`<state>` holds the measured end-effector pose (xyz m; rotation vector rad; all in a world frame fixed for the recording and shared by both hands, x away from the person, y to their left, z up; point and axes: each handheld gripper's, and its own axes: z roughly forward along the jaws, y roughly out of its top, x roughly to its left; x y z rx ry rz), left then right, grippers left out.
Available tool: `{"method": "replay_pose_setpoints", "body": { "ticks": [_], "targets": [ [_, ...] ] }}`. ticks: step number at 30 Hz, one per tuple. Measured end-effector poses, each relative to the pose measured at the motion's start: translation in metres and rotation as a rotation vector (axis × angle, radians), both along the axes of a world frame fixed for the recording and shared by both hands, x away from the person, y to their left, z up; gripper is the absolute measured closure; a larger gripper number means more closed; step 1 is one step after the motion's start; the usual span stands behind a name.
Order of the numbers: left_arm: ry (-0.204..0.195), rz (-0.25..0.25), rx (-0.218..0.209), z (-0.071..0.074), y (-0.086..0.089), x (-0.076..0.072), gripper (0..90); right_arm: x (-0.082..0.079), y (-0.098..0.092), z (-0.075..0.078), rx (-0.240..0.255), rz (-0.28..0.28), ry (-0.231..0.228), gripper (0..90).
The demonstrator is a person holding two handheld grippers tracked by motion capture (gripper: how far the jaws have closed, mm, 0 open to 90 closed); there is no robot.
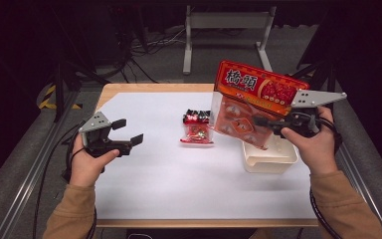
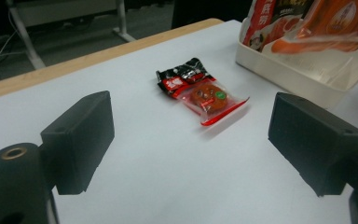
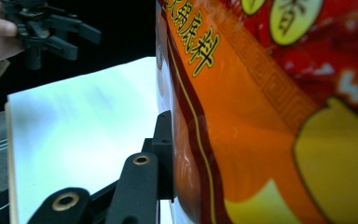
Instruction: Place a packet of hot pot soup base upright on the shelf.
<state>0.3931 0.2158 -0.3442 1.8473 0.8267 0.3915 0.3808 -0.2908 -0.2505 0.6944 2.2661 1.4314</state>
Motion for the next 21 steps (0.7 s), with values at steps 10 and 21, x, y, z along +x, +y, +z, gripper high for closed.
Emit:
{"method": "replay_pose_setpoints", "body": {
  "ticks": [10, 21],
  "targets": [
    [0.056, 0.022, -0.037, -0.011, 0.011, 0.007, 15.3, 0.007, -0.025, -0.001, -0.011, -0.099, 0.003, 70.6],
    [0.070, -0.005, -0.031, -0.015, 0.013, 0.009, 11.8, 0.013, -0.047, -0.004, 0.002, -0.167, 0.017, 70.6]
  ]
}}
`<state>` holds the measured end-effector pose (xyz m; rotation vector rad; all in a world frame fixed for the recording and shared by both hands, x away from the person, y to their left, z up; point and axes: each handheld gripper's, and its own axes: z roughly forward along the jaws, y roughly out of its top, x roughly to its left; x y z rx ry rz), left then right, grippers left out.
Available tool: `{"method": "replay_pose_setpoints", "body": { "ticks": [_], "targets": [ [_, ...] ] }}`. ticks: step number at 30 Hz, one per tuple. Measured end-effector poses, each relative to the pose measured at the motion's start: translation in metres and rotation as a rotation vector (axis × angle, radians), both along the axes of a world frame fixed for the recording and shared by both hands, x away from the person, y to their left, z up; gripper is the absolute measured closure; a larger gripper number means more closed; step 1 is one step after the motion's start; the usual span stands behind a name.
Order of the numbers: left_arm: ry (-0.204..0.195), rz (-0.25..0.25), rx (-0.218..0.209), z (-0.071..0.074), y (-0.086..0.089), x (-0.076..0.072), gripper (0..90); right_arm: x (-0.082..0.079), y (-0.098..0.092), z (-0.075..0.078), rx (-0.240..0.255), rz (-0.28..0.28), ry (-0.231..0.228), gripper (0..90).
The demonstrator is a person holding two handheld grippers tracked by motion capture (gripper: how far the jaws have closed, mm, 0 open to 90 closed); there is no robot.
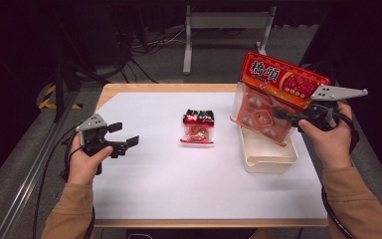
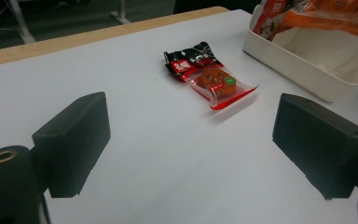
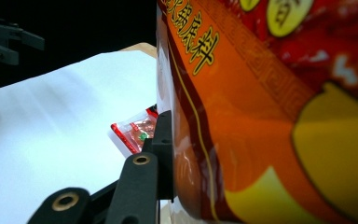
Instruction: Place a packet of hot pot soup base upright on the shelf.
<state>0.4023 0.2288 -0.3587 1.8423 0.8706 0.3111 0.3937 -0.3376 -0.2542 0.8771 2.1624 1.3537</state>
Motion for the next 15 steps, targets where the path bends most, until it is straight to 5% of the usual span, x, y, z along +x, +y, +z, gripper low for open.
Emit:
{"method": "replay_pose_setpoints", "body": {
  "ticks": [7, 15],
  "targets": [
    [0.008, -0.010, 0.001, -0.002, 0.002, 0.000, 9.6, 0.004, -0.009, -0.001, 0.004, -0.028, 0.014, 70.6],
    [-0.049, -0.088, 0.027, -0.005, 0.003, -0.004, 6.2, 0.008, -0.018, -0.004, 0.016, -0.050, 0.028, 70.6]
  ]
}}
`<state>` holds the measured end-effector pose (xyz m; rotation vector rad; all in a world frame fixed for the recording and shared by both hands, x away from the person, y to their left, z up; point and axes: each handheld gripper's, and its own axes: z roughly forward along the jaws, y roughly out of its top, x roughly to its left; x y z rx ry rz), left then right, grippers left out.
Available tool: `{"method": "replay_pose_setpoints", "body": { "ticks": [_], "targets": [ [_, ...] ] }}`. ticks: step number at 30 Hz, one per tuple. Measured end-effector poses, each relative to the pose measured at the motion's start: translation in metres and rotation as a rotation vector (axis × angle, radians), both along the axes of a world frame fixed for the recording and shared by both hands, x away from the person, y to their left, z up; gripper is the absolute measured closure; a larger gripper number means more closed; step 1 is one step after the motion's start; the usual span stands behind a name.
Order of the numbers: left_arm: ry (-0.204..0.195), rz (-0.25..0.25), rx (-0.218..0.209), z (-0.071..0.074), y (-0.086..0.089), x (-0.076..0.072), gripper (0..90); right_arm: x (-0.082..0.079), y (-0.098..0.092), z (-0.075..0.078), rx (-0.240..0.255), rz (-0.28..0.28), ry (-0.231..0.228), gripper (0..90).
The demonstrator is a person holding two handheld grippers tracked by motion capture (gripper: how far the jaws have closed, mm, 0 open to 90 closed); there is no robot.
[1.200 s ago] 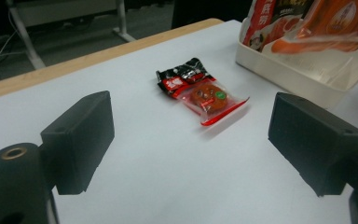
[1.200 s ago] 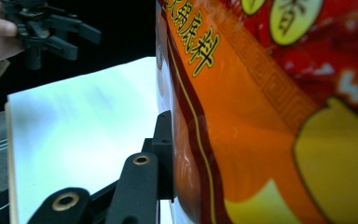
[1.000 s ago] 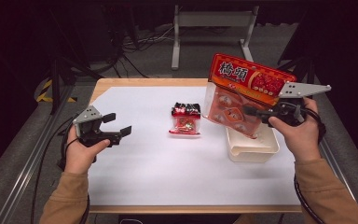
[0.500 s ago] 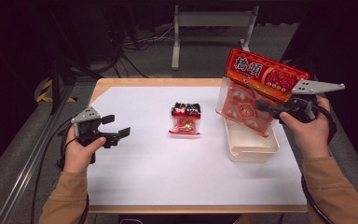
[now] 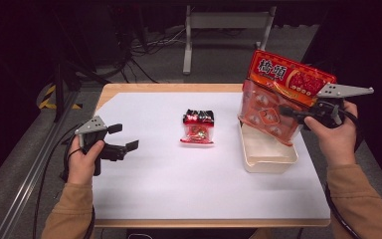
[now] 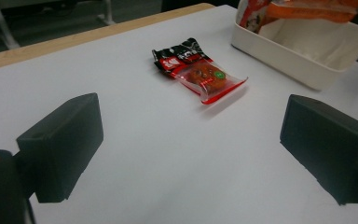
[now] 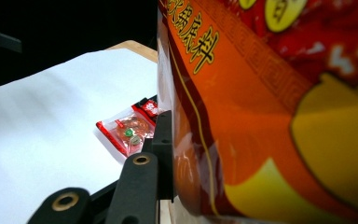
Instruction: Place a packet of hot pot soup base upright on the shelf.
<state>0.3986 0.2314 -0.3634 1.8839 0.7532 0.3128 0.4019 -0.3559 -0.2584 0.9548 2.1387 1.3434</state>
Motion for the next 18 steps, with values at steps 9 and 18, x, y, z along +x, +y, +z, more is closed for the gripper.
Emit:
{"method": "replay_pose_setpoints", "body": {
  "ticks": [9, 18],
  "targets": [
    [-0.001, 0.004, -0.001, -0.003, -0.001, -0.002, 5.5, 0.006, -0.007, -0.012, 0.013, -0.027, 0.025, 70.6],
    [-0.005, -0.003, 0.012, -0.005, 0.001, 0.000, 5.6, 0.008, -0.006, -0.021, -0.005, -0.038, 0.030, 70.6]
  ]
}}
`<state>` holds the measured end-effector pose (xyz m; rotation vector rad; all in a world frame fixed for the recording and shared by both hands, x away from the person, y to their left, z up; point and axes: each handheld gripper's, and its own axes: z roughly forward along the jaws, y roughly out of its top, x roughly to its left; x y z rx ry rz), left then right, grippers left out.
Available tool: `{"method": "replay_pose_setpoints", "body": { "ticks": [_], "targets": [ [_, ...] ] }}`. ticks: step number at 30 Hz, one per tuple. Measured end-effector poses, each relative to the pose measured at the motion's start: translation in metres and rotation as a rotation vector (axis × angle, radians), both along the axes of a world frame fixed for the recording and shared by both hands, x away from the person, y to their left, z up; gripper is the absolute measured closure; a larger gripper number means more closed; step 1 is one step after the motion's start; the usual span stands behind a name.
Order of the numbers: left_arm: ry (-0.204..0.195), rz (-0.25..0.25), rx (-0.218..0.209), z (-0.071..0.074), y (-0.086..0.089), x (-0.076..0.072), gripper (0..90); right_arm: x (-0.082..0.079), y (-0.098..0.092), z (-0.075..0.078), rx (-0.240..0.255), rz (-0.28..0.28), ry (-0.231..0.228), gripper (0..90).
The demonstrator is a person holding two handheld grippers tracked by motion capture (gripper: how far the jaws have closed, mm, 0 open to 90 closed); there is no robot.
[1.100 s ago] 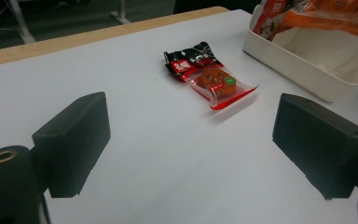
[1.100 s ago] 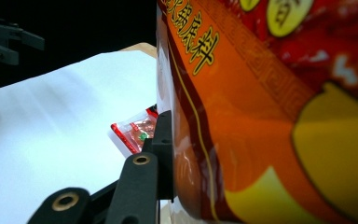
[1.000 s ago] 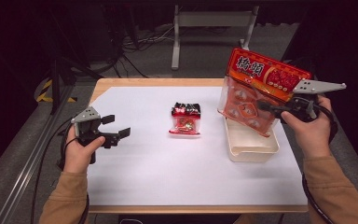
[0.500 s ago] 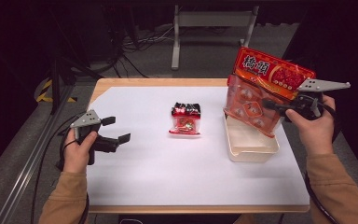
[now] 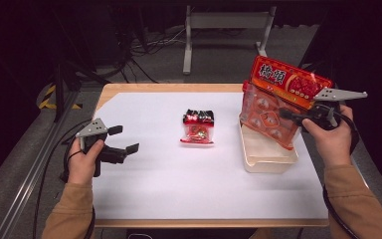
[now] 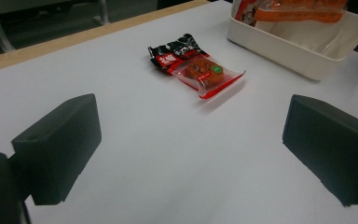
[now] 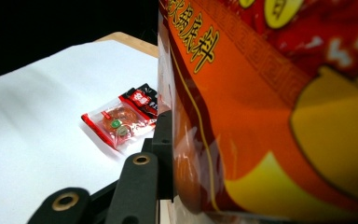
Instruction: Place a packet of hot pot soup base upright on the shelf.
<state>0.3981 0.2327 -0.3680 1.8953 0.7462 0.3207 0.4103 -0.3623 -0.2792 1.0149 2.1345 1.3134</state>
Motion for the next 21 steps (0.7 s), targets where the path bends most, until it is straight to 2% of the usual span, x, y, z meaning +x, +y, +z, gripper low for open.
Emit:
{"method": "replay_pose_setpoints", "body": {
  "ticks": [9, 14, 21],
  "targets": [
    [0.013, 0.001, -0.010, -0.001, 0.001, 0.000, 5.7, 0.002, 0.002, -0.012, -0.015, -0.017, 0.014, 70.6],
    [0.009, -0.013, 0.001, -0.001, 0.001, 0.001, 5.6, 0.003, 0.003, -0.021, -0.023, -0.022, 0.031, 70.5],
    [0.015, -0.013, -0.001, -0.001, 0.000, 0.001, 5.5, 0.004, -0.001, -0.028, -0.008, -0.033, 0.043, 70.5]
  ]
}}
